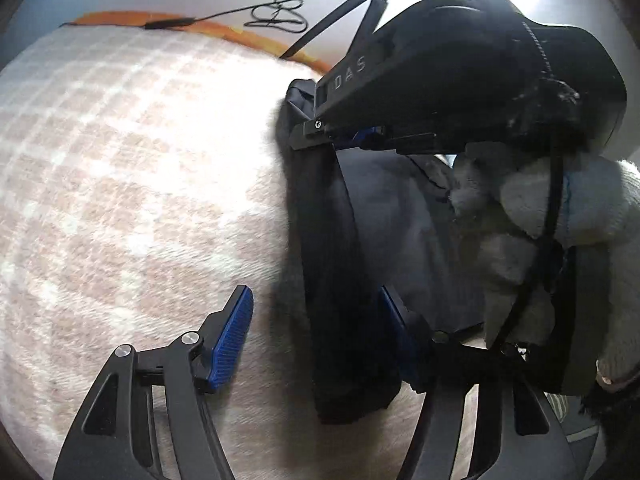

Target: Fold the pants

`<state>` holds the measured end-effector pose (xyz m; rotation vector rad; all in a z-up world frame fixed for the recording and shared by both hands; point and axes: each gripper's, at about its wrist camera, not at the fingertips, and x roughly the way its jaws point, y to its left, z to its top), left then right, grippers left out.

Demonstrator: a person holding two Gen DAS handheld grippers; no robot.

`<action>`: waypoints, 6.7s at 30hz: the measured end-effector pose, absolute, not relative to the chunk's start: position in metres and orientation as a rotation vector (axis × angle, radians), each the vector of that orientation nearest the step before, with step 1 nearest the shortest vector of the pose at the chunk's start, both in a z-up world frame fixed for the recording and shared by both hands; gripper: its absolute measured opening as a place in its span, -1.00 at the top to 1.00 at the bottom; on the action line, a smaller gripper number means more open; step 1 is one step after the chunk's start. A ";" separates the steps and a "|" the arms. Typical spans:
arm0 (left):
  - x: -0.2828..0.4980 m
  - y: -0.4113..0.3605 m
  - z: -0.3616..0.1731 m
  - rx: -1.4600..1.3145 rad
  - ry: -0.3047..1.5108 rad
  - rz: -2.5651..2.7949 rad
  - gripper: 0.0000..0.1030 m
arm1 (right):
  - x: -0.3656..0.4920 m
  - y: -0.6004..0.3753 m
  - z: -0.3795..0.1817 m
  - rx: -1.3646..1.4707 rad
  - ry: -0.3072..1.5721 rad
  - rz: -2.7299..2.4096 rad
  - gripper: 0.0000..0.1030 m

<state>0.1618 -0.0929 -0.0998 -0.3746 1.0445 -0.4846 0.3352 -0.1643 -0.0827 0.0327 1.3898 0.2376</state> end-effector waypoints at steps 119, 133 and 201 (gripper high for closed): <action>0.237 -0.271 -0.099 -0.120 1.017 -0.643 0.65 | 0.180 -0.474 -0.100 0.583 1.041 0.197 0.65; 0.224 -0.275 -0.048 -0.068 0.860 -0.677 0.78 | 0.170 -0.458 -0.046 0.433 0.936 0.181 0.78; 0.240 -0.433 0.025 0.082 0.725 -0.756 -0.36 | 0.199 -0.625 0.042 0.175 0.847 -0.275 -0.63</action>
